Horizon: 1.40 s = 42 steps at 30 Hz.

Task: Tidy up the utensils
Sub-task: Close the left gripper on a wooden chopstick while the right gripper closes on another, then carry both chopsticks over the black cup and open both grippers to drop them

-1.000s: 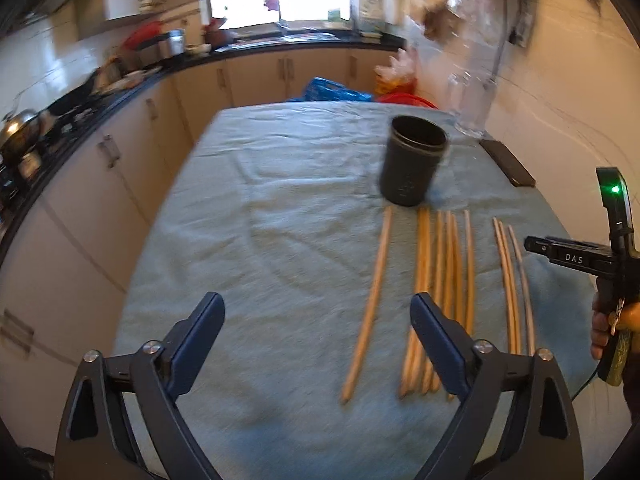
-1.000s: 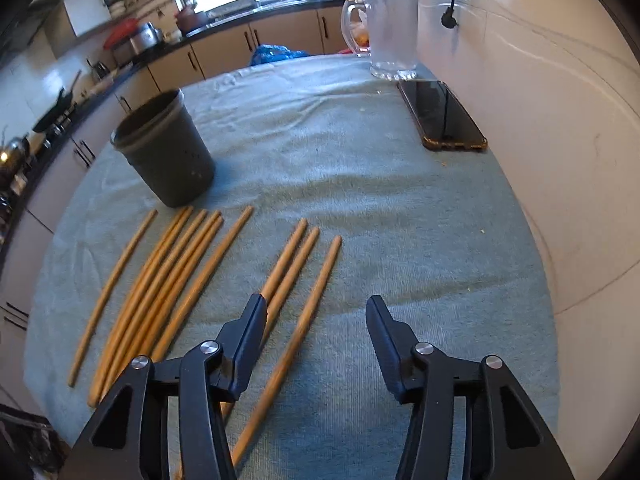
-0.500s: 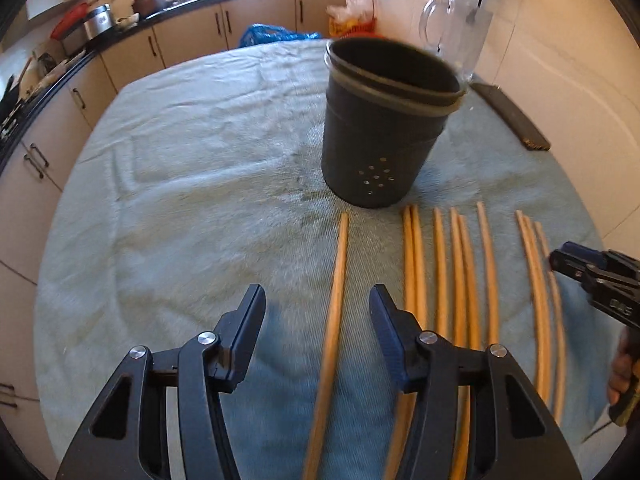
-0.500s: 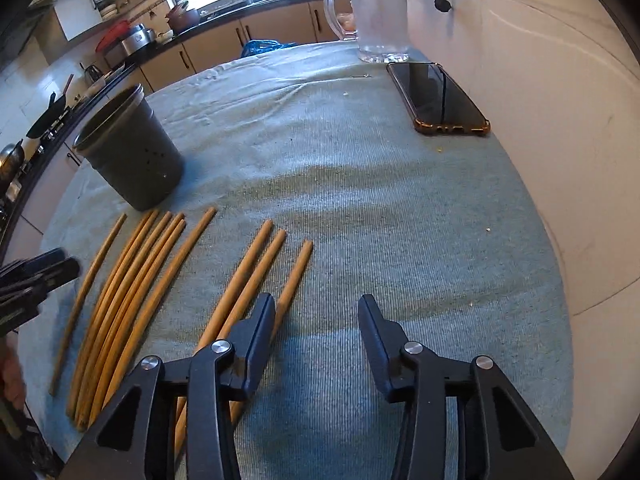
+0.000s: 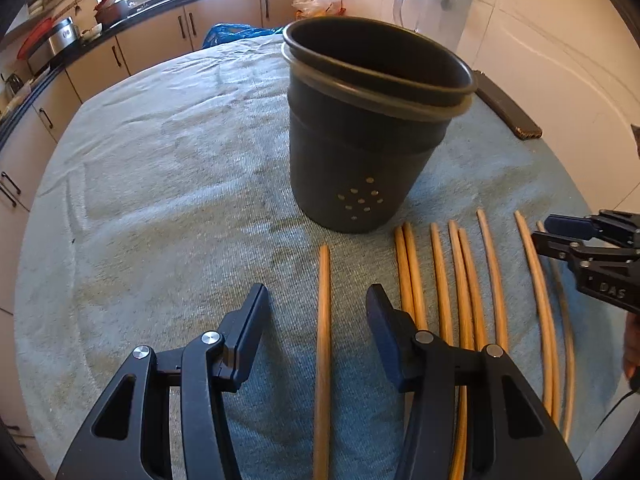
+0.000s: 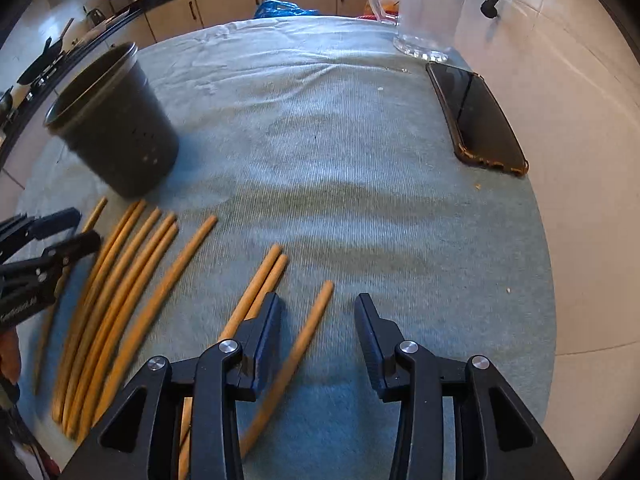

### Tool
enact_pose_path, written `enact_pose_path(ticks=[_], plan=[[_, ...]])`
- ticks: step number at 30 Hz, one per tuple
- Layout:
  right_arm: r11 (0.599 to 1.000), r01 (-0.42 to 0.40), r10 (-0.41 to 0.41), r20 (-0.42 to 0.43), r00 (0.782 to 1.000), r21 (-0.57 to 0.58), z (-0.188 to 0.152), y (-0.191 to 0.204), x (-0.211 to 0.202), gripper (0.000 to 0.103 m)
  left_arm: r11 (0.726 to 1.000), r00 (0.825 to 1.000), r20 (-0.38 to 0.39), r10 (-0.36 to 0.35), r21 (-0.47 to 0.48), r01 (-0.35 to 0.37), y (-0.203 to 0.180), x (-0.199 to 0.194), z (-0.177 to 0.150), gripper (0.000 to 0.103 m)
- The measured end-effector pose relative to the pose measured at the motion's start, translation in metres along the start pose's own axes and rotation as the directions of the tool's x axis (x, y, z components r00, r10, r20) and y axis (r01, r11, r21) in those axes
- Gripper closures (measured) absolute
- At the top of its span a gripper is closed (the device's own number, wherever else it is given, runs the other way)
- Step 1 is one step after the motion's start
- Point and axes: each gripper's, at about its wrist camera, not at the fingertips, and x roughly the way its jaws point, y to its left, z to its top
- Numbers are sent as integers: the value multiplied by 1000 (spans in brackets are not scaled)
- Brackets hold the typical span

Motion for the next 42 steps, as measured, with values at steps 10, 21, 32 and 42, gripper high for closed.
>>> enact_pose_path(ticks=[10,21,32,42], plan=[[1000,26,-27,31,999,12,-2,7,0,62,997,1000,1,22,79,-22,-3,3,2,97],[997,-76,75,58,995,6,-13,17,-16,97,999,985,169,18,-46,-10,15,-89,-33,97],[988,-150,135,290,947,30,-63,7,-103,97,998,914,404,35,-65,-10,-13,-194,-77,97],[983,-180,168,438,883,-13,-86,11,-167,97,994,874,484,49,-110,5,-22,-229,-99,97]])
